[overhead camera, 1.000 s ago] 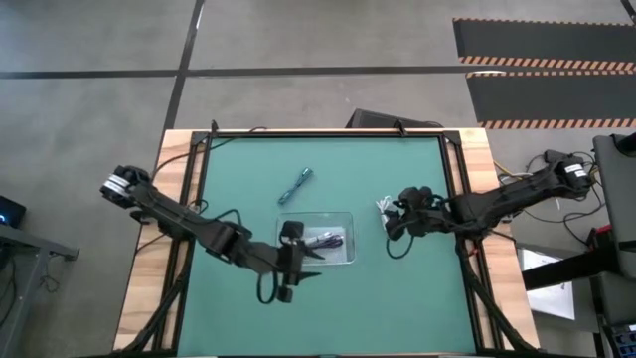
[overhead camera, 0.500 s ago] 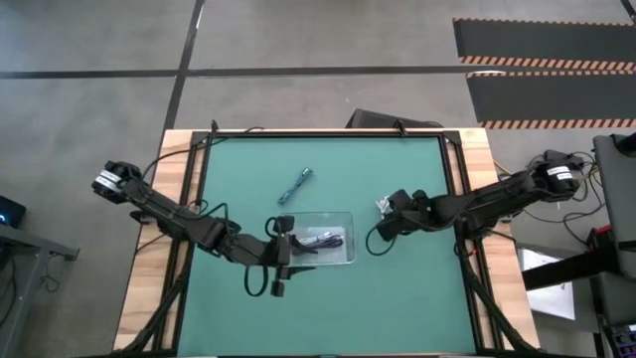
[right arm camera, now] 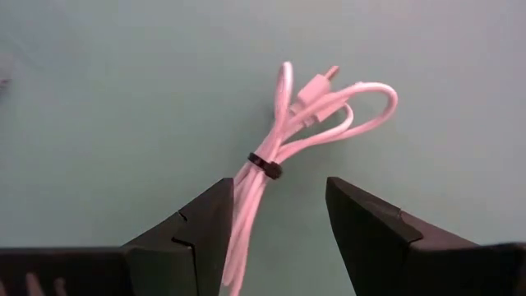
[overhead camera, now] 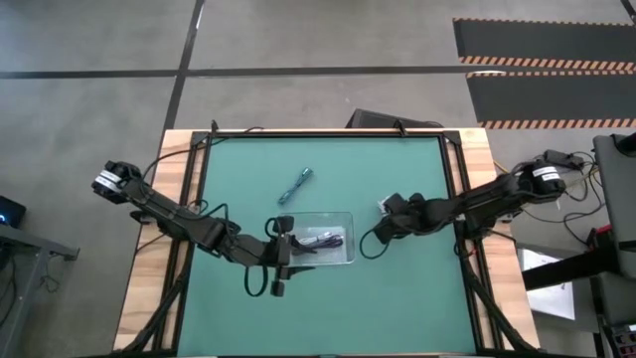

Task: Pick and place USB-C Cables
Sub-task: Put the white charger cable into the transparent bin

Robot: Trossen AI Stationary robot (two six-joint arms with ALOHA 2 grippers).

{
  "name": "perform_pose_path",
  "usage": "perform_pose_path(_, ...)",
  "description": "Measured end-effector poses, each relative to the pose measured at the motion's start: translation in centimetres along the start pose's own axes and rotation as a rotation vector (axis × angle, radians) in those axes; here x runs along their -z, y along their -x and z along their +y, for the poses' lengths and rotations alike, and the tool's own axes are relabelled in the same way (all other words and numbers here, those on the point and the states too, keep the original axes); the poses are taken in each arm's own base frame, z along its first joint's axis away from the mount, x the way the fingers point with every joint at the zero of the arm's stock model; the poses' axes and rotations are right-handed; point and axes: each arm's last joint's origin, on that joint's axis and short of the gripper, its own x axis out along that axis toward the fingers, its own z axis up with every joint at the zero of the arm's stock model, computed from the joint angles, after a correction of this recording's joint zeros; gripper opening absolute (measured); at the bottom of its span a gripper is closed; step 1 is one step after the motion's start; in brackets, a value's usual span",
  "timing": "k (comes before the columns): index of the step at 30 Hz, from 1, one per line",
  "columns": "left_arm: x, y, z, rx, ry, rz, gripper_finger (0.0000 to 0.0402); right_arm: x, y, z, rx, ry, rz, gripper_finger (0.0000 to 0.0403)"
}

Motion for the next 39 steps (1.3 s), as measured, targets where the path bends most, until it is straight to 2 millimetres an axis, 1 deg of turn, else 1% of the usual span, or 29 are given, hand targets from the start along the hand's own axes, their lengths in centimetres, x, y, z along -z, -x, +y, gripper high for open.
perform_pose_path(11,-0.1,-0.1,0.1,-0.007,0.002,-0.011,0.0151,0.7,-1.9,0.6,0.058,0.039,0.028,0.0187)
perform_pose_path(16,-0.1,-0.1,0.1,-0.008,0.003,-0.016,0.0151,0.9,-2.3,0.7,0.067,0.044,0.03,0.0172)
perform_pose_path(23,-0.2,-0.1,0.2,-0.036,0.004,-0.016,0.0151,0.8,-2.2,0.8,0.057,0.043,0.021,0.0125)
perform_pose_path(34,-0.2,-0.1,0.3,-0.051,0.016,-0.024,0.0151,0.8,-2.3,0.7,0.073,0.061,0.008,0.0025)
perform_pose_path(36,-0.3,-0.1,0.3,-0.051,0.019,-0.031,0.0151,0.8,-2.3,0.7,0.073,0.065,0.008,0.0016)
perform_pose_path(39,-0.4,-0.1,0.3,-0.051,0.023,-0.042,0.0151,0.8,-2.3,0.7,0.074,0.069,0.008,0.0016)
